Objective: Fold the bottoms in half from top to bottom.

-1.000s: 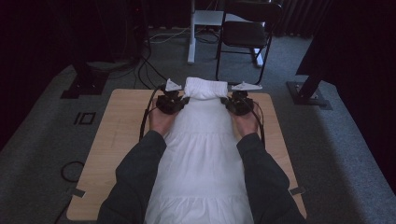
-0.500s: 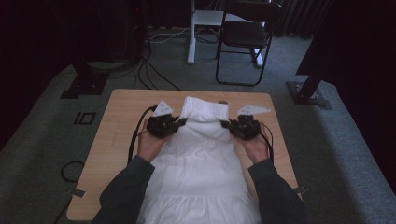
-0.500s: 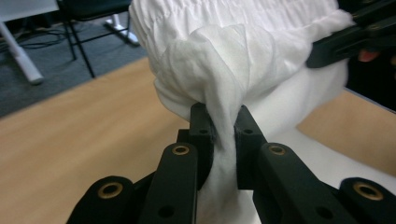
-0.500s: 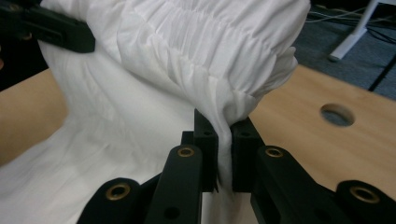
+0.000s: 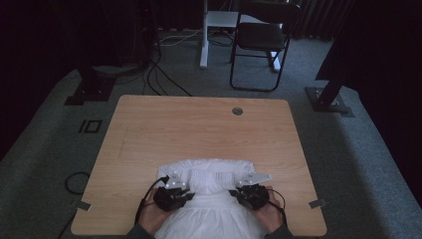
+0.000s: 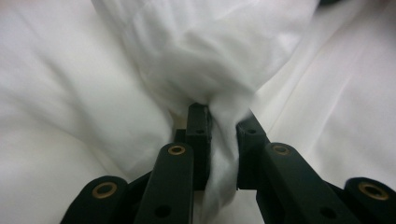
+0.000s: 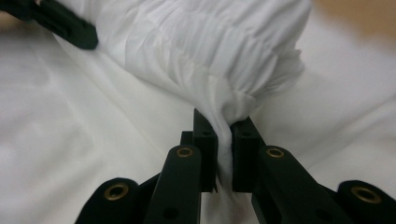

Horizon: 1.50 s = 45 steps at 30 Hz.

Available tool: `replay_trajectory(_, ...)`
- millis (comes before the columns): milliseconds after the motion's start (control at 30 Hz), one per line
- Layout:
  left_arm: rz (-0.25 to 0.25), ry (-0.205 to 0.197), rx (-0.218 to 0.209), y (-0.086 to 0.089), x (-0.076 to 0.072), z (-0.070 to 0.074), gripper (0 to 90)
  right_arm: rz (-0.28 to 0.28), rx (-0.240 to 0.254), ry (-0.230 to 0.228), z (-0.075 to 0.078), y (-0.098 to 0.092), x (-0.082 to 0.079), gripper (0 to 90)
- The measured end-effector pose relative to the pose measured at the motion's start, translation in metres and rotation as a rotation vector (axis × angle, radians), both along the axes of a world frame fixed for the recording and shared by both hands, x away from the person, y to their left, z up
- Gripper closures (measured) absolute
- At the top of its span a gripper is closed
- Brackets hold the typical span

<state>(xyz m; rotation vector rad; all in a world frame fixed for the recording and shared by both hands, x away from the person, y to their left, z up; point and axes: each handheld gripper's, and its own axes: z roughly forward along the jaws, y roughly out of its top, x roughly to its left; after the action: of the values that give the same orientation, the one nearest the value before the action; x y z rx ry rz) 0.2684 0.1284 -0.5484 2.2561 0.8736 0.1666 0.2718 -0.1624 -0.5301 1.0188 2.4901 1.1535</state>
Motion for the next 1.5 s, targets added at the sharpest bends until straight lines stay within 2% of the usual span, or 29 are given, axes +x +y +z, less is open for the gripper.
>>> replay_trajectory(33, 0.013, -0.011, -0.048, 0.001, -0.001, -0.004, 80.3, -0.003, -0.015, 0.043, -0.011, 0.001, 0.001, 83.5)
replay_trajectory(67, 0.009, -0.007, -0.051, 0.002, 0.0, -0.004, 80.3, -0.013, -0.036, 0.067, -0.02, 0.002, 0.002, 83.4)
replay_trajectory(133, 0.011, -0.021, -0.035, 0.002, 0.0, -0.003, 80.2, -0.016, -0.01, 0.082, -0.025, 0.001, 0.003, 83.6)
replay_trajectory(200, 0.01, -0.045, -0.018, -0.001, 0.001, -0.003, 80.0, -0.014, -0.023, 0.088, -0.024, 0.002, 0.006, 83.6)
replay_trajectory(233, 0.01, -0.054, -0.007, -0.002, 0.002, -0.002, 80.0, -0.013, -0.031, 0.075, -0.024, 0.003, 0.008, 83.7)
replay_trajectory(333, 0.01, -0.075, 0.014, -0.004, 0.01, -0.001, 79.7, -0.015, -0.041, 0.065, -0.024, 0.004, 0.017, 83.8)
replay_trajectory(467, 0.018, -0.093, 0.04, -0.006, 0.033, 0.0, 79.2, -0.016, -0.068, 0.04, -0.022, 0.008, 0.039, 83.8)
replay_trajectory(567, 0.027, -0.11, 0.06, -0.008, 0.054, 0.002, 79.0, -0.019, -0.069, 0.052, -0.021, 0.008, 0.06, 83.9)
replay_trajectory(667, 0.043, -0.129, 0.067, -0.01, 0.078, 0.002, 78.9, -0.031, -0.074, 0.036, -0.02, 0.008, 0.083, 83.9)
replay_trajectory(700, 0.055, -0.14, 0.078, -0.012, 0.093, 0.003, 78.9, -0.038, -0.073, 0.03, -0.021, 0.009, 0.091, 83.9)
replay_trajectory(733, 0.055, -0.14, 0.078, -0.012, 0.093, 0.003, 78.9, -0.038, -0.073, 0.03, -0.021, 0.009, 0.091, 83.9)
replay_trajectory(800, 0.074, -0.148, 0.093, -0.014, 0.116, 0.004, 78.7, -0.06, -0.042, 0.039, -0.021, 0.008, 0.121, 83.9)
replay_trajectory(867, 0.086, -0.146, 0.099, -0.015, 0.131, 0.005, 78.6, -0.071, -0.03, 0.042, -0.021, 0.007, 0.134, 83.9)
replay_trajectory(900, 0.086, -0.146, 0.099, -0.015, 0.131, 0.005, 78.7, -0.071, -0.03, 0.042, -0.021, 0.007, 0.134, 83.9)
replay_trajectory(933, 0.092, -0.156, 0.116, -0.017, 0.144, 0.006, 78.6, -0.083, -0.035, 0.039, -0.02, 0.008, 0.148, 83.9)
replay_trajectory(967, 0.092, -0.156, 0.116, -0.017, 0.144, 0.006, 78.6, -0.083, -0.035, 0.039, -0.02, 0.008, 0.148, 83.9)
replay_trajectory(1000, 0.104, -0.161, 0.128, -0.019, 0.154, 0.007, 78.6, -0.091, -0.048, 0.04, -0.019, 0.01, 0.16, 83.9)
replay_trajectory(1033, 0.104, -0.161, 0.128, -0.019, 0.154, 0.007, 78.6, -0.091, -0.048, 0.04, -0.019, 0.01, 0.16, 83.9)
replay_trajectory(1100, 0.131, -0.166, 0.135, -0.02, 0.17, 0.008, 78.5, -0.104, -0.06, 0.039, -0.018, 0.012, 0.173, 83.8)
replay_trajectory(1133, 0.131, -0.166, 0.135, -0.02, 0.17, 0.008, 78.5, -0.104, -0.06, 0.039, -0.018, 0.012, 0.173, 83.8)
replay_trajectory(1200, 0.162, -0.159, 0.139, -0.021, 0.187, 0.009, 78.4, -0.141, -0.086, 0.028, -0.016, 0.019, 0.192, 83.7)
replay_trajectory(1267, 0.186, -0.155, 0.145, -0.022, 0.195, 0.01, 78.4, -0.162, -0.088, 0.034, -0.015, 0.022, 0.2, 83.6)
replay_trajectory(1333, 0.202, -0.15, 0.143, -0.023, 0.199, 0.01, 78.4, -0.176, -0.083, 0.037, -0.015, 0.023, 0.204, 83.6)
replay_trajectory(1367, 0.223, -0.141, 0.126, -0.022, 0.202, 0.009, 78.4, -0.196, -0.071, 0.045, -0.015, 0.024, 0.21, 83.5)
replay_trajectory(1500, 0.234, -0.132, 0.118, -0.022, 0.201, 0.01, 79.0, -0.196, -0.066, 0.056, -0.014, 0.024, 0.211, 83.4)
